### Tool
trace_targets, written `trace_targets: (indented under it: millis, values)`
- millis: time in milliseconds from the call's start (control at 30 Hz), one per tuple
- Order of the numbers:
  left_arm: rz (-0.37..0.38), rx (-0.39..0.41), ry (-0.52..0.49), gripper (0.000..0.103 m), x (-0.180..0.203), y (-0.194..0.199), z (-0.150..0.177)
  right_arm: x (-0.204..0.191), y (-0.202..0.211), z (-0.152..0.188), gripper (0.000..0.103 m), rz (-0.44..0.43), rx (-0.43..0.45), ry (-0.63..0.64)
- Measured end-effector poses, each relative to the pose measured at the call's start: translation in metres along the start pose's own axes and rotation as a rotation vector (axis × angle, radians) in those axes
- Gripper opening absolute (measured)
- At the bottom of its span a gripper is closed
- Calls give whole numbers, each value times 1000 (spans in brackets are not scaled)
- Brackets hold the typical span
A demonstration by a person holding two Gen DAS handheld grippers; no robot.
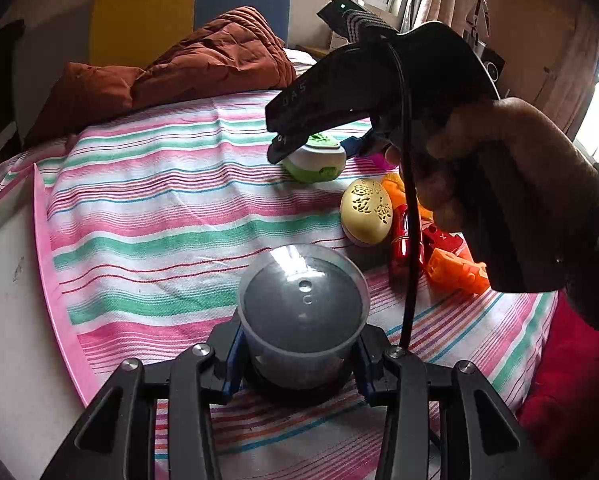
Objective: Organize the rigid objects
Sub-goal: 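Carry the canister toward the tray while the right tool grasps the white-green plug, then lower the canister into the tray beside the knob and open the left tool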
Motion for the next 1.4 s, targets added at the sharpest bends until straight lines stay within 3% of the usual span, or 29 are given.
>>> trace_targets:
  millis: [100,200,467,633,767,967,1233,1400]
  values:
    - [-1,-6,0,44,0,4,2,-19,2,22,53,-52,-37,91]
    - [-1,-13,-16,44,6,12,6,-27,3,37,53,-21,-23,172]
    - [6,30,-4,44,14,61,9,-20,5,42,53,-64,14,178]
    - [-39,83,78,44,-12,102,1,-26,4,45,53,-23,48,257]
    - [-111,107,192,44,-55,123,0,-26,4,45,53,-4,53,276]
    - [-237,87,321,44,-130,118,0,-33,-2,43,53,3,55,310]
    - [-237,25,381,44,-181,79,-13,-37,-4,43,53,9,63,332]
    - [-276,-5,412,44,-208,53,-21,-37,-4,43,53,14,66,339]
Point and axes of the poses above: each gripper's, at about its wrist camera, not at the fingertips, and y roughly against the way its jaws point, x to its right, z to its underside, the point moved 5 cm from there along -y, roughly the way its jaws point, and after that the axes turned 7 degrees about -y, right-handed, at the moved point
